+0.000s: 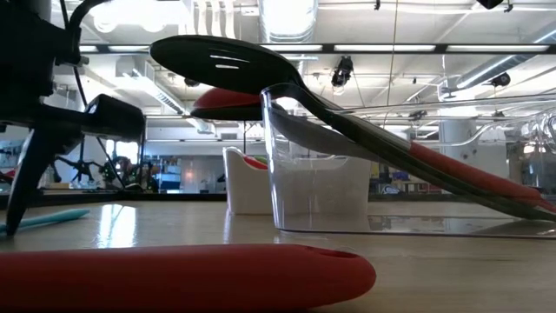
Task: Pick & Place Kitchen Items
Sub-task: Put the blue spatula into the white bin
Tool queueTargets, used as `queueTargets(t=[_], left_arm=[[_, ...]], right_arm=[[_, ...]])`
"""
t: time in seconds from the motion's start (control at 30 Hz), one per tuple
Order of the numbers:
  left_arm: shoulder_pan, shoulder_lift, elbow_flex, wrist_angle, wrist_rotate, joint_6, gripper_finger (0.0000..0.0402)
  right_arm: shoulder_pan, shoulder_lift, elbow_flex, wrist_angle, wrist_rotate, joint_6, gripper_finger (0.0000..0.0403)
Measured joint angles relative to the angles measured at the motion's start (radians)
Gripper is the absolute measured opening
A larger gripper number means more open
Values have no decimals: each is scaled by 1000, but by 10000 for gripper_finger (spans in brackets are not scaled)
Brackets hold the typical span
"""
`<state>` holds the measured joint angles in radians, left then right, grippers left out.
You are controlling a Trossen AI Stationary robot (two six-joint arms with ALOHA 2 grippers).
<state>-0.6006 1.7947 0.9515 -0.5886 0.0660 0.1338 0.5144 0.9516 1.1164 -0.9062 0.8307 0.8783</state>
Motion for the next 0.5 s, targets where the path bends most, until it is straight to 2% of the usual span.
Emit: queueTargets(t=[0.3,0.5], left_arm=[[3,-1,-16,37,-77,-7,14],[4,-4,-14,23,-76,-8,3]], right_arm=[[0,0,0,0,0,0,8],[0,0,0,0,0,0,8]])
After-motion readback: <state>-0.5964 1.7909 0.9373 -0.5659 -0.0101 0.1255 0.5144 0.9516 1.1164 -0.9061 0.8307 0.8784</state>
